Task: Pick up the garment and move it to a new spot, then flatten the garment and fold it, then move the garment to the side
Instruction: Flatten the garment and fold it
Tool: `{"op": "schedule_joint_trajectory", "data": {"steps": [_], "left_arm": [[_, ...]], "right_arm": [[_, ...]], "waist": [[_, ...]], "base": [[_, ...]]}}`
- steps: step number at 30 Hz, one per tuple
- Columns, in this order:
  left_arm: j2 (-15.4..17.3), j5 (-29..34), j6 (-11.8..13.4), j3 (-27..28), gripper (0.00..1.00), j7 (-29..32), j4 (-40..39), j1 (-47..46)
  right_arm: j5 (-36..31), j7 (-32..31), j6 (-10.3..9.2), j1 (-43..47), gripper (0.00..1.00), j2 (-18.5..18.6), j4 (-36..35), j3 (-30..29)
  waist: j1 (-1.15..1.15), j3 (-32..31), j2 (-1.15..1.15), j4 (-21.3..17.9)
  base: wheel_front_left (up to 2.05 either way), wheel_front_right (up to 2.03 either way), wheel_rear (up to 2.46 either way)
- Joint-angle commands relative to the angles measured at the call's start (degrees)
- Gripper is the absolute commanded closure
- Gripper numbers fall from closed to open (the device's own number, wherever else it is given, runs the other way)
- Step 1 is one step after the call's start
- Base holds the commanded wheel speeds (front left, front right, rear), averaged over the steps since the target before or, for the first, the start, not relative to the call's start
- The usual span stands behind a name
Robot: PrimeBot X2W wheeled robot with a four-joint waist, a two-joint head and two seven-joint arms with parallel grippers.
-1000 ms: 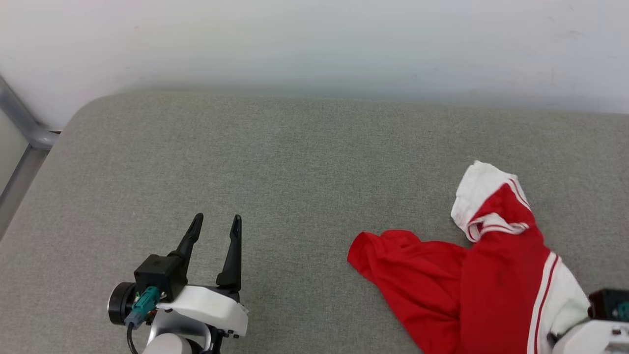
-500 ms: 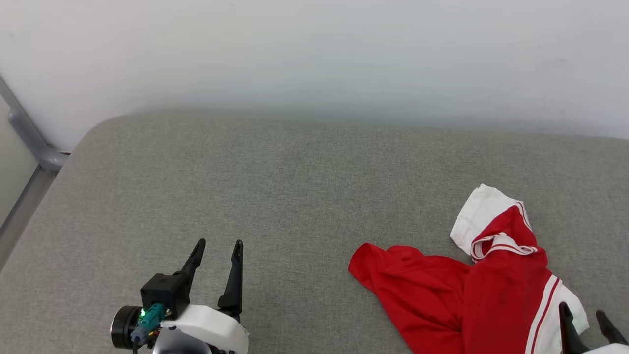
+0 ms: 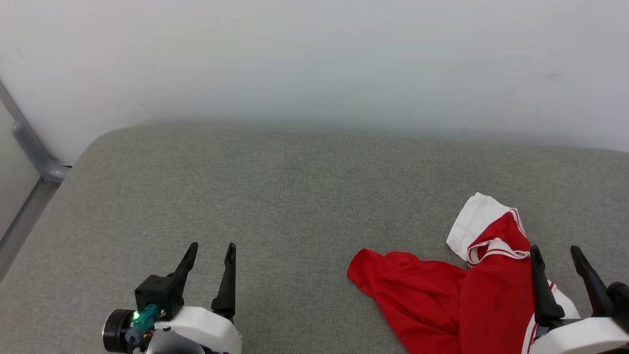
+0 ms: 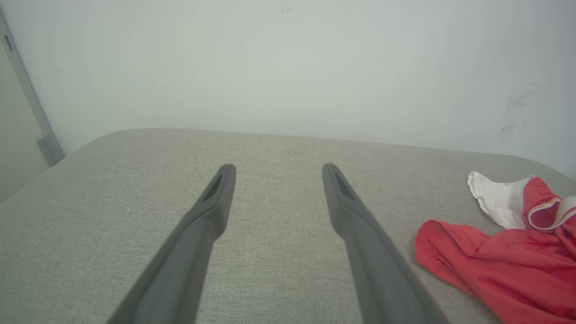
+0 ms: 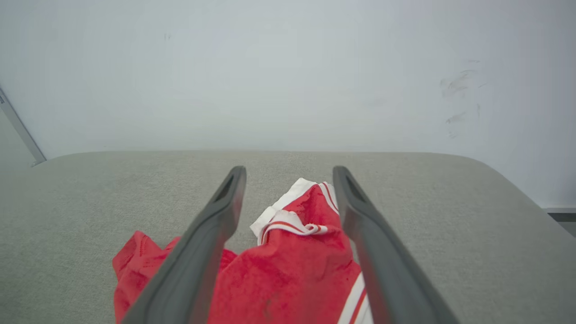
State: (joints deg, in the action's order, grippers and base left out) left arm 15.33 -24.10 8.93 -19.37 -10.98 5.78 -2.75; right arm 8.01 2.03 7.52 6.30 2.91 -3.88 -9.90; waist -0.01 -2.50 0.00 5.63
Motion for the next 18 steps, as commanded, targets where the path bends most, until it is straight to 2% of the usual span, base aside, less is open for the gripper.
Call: {"op": "schedule_joint_trajectory", "data": {"steps": [1, 3, 7, 11, 18], "left_arm": [[0.2, -0.1, 0.3, 0.1, 0.0, 0.3, 0.0, 0.5], [0.7, 0.4, 0.2, -0.3, 0.0, 0.8, 0.1, -0.2], [1.1, 0.7, -1.8, -2.0, 0.0, 2.8, 0.3, -3.1], [0.6, 1.2, -5.4, -5.7, 0.0, 6.9, 1.4, -8.2], [-2.2, 0.6, -11.4, -11.6, 0.0, 15.0, 5.0, -17.3]], "right_arm": [[0.1, -0.6, -0.05, 1.2, 0.0, 0.0, -2.0, 0.9], [0.4, -1.6, -0.05, 1.9, 0.0, 0.0, -3.8, 1.5], [0.6, -3.2, -0.05, 2.8, 0.0, 0.0, -6.7, 2.4], [1.3, -4.2, -0.05, 2.6, 0.0, 0.0, -8.1, 2.6], [1.5, -5.5, -0.05, 1.4, 0.0, 0.0, -8.9, 2.8]], "waist": [[0.01, -0.2, 0.0, -0.3], [0.01, -0.1, 0.0, -0.5], [0.01, 0.6, 0.0, -1.4], [0.01, 2.0, 0.0, -2.6], [0.01, 5.0, 0.0, -4.9]], "base": [[0.0, 0.0, 0.0], [0.0, 0.0, 0.0], [0.0, 0.0, 0.0], [0.0, 0.0, 0.0], [0.0, 0.0, 0.0]]}}
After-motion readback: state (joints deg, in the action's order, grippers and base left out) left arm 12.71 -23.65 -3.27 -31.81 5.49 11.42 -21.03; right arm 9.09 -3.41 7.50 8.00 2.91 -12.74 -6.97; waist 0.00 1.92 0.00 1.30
